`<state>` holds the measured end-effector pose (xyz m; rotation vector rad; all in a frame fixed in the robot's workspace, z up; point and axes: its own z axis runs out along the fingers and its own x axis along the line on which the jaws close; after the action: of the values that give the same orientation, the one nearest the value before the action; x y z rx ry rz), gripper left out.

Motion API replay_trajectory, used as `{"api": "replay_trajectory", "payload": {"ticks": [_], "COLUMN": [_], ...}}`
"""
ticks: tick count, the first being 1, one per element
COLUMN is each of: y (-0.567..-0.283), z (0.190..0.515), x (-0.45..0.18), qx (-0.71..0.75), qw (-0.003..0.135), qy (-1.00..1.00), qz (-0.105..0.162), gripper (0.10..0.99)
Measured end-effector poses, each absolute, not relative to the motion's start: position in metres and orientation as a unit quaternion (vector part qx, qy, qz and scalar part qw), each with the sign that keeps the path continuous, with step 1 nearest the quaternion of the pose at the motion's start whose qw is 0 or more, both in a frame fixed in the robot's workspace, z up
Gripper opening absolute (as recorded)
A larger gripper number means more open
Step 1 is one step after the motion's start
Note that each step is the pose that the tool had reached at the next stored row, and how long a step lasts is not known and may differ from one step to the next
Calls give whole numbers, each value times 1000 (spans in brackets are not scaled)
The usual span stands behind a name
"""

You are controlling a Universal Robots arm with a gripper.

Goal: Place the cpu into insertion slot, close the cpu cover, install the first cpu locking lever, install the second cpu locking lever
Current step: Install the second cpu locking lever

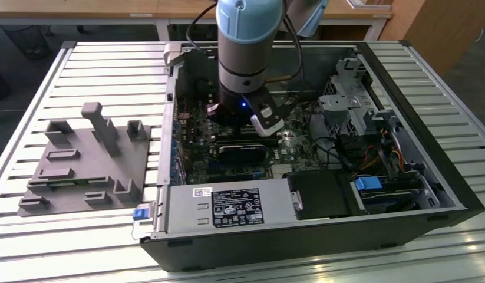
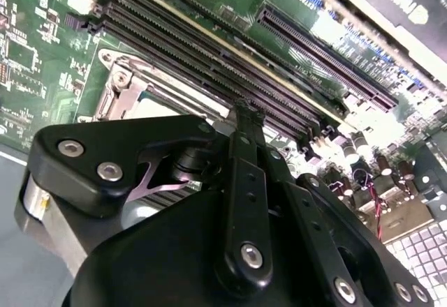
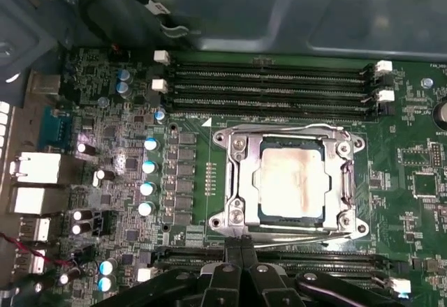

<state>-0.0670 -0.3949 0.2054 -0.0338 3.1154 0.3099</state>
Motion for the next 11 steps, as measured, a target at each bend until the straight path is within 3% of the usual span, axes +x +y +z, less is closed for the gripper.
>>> {"api": "replay_trajectory", "payload": {"ticks": [11], "y": [-396], "z": [200], "x": [-74], "qx": [-11], "qw": [5], "qy": [994], "qz": [106], "gripper": [106]}}
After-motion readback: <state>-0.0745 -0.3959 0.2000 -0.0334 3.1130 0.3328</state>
